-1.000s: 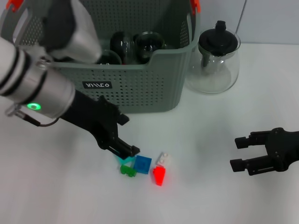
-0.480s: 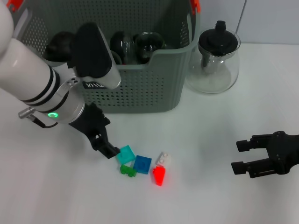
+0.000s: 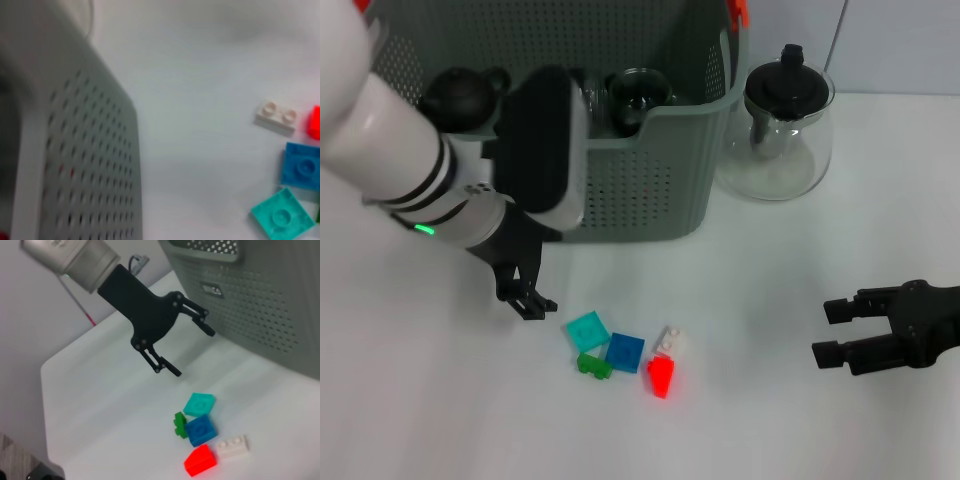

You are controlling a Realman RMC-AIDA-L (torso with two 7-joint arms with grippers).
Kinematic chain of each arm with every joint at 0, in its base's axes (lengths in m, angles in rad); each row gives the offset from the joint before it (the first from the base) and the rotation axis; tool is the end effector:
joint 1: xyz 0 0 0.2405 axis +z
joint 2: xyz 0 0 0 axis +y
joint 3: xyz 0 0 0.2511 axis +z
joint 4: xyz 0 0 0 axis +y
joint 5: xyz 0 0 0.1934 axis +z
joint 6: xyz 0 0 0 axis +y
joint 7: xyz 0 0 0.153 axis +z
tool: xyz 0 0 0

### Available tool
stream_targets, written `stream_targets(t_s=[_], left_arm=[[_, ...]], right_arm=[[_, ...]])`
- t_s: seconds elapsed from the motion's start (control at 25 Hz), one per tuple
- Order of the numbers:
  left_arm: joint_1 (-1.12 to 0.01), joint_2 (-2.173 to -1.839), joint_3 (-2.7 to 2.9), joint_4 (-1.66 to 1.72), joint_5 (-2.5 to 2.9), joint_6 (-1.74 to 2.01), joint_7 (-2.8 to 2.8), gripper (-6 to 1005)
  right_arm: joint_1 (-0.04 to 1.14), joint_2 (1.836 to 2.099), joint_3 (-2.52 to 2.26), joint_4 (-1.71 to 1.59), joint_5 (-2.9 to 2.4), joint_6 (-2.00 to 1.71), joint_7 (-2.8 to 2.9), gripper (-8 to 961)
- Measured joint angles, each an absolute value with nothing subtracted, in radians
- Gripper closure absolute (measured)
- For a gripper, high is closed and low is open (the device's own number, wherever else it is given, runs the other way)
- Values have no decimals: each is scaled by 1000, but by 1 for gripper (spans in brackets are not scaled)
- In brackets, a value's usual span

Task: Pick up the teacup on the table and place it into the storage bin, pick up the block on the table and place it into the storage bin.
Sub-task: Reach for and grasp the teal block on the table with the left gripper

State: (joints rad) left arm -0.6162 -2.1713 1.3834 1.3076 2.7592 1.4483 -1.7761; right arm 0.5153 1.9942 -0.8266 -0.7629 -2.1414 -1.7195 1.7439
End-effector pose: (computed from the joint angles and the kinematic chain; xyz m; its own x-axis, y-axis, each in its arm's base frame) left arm -0.1850 0.3464 -0.0295 0.8640 -0.0498 -0.5010 -0.1779 -0.9611 -0.2113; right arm 0.2588 0.2955 0.0144 0.7647 -0.5955 -0.2462 -0.6020 -0.7965 0.0570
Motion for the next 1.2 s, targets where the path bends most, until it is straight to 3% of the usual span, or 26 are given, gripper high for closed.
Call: stream_targets(t_s=[1.2], left_arm=[[-716,-2170,1728,1276,2856,1498,-1407,125]], right_arm=[[541,2027,-752,-673,-2134,-1630,1815,73]])
